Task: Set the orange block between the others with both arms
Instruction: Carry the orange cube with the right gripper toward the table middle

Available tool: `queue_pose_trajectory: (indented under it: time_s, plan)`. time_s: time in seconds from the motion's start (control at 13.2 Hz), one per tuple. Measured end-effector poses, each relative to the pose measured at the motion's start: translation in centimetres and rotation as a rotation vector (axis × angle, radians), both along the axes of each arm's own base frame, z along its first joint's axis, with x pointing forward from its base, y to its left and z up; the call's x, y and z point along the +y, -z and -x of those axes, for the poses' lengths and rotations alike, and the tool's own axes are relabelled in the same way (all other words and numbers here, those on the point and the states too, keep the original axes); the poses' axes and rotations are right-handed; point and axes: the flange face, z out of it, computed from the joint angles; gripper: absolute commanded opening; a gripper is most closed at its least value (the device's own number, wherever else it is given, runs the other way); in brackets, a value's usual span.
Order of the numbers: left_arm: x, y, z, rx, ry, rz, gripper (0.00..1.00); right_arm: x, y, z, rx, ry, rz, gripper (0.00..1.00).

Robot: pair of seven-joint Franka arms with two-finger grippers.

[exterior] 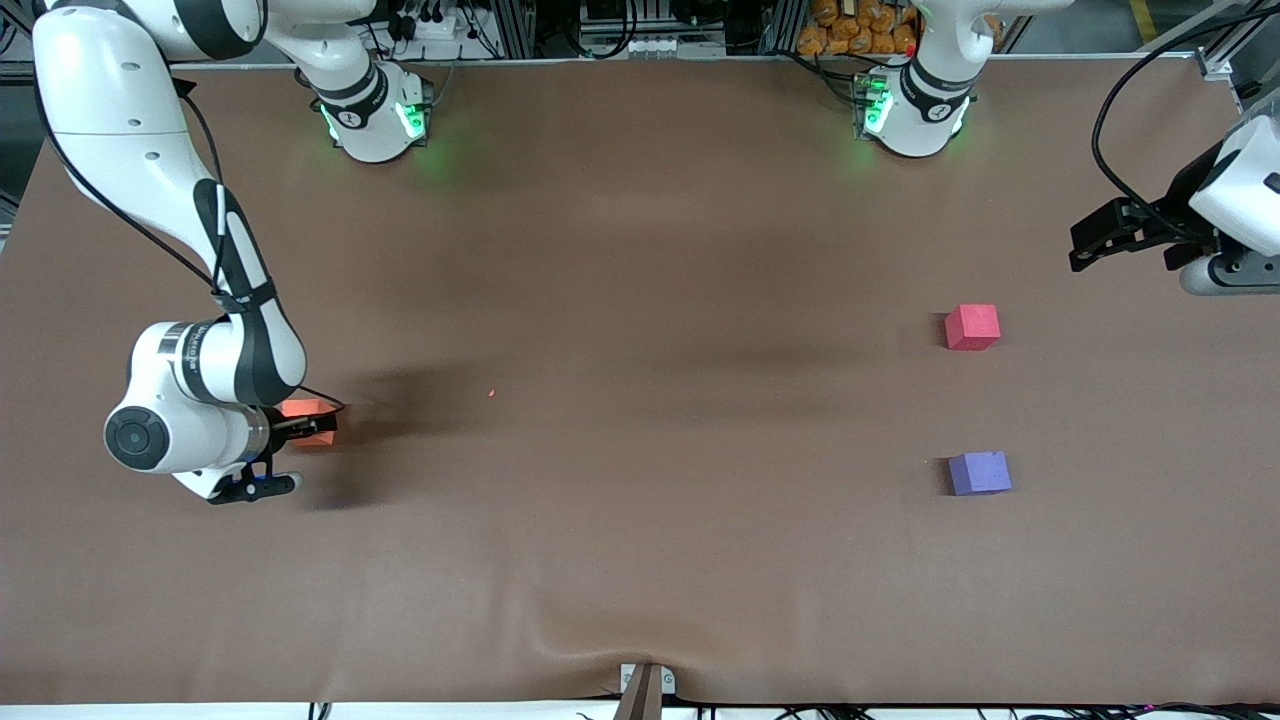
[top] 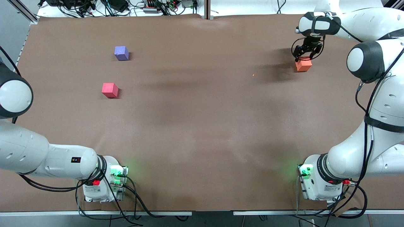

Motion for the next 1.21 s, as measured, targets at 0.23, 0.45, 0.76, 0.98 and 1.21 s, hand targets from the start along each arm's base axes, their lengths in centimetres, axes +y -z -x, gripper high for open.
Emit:
queue_pose_trajectory:
  time_s: [0.23,0.45,0.76,0.98,1.21]
  plan:
    - [0.0,0.1,0.0,0.002,0.0,0.0,1.0,-0.5,0.3,0.0,0.0,-0.021,-0.006,0.51]
    - [0.0,0.1,0.0,0.003,0.0,0.0,1.0,-0.4,0.0,-0.1,-0.004,-0.028,-0.008,0.51]
    - [-0.1,0.3,0.0,0.007,0.002,-0.001,1.0,1.2,-1.0,-1.2,-0.045,-0.053,-0.011,0.52]
    - [-0.2,0.5,0.0,0.011,0.004,-0.001,1.0,4.6,-1.9,-1.8,-0.07,-0.039,-0.078,0.53]
    - [-0.2,0.7,0.0,0.015,0.004,-0.002,1.0,8.5,-2.2,-1.8,-0.074,-0.019,-0.158,0.53]
